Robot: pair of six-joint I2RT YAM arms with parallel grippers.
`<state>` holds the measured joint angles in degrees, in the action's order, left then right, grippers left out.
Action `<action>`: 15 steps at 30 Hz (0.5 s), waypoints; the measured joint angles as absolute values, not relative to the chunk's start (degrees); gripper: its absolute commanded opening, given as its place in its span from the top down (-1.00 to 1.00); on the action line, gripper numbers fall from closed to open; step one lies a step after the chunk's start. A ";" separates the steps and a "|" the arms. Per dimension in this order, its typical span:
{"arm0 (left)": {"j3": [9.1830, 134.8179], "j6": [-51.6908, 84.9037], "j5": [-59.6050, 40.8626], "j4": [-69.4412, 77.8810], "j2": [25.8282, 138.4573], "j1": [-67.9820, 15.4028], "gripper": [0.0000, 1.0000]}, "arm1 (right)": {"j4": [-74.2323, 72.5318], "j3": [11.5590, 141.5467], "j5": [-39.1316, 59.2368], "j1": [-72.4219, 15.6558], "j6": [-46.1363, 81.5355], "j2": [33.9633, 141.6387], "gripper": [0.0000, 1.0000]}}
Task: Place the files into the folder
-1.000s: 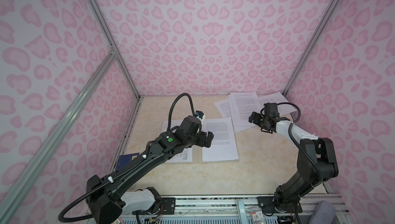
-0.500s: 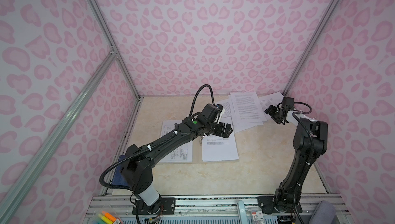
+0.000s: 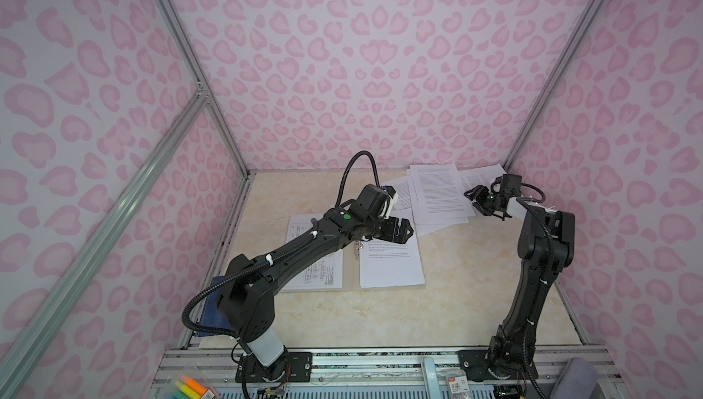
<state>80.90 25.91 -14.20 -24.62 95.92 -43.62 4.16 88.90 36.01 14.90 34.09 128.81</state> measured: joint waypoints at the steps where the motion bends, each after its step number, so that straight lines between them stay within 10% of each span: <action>1: 80.77 25.91 -14.22 -24.53 95.92 -43.57 -0.93 | 3.75 88.88 36.75 14.92 34.79 128.99 -0.25; 15: 78.54 26.94 -15.00 -23.66 95.92 -42.68 -0.91 | -5.43 88.25 46.44 15.11 43.35 130.28 0.03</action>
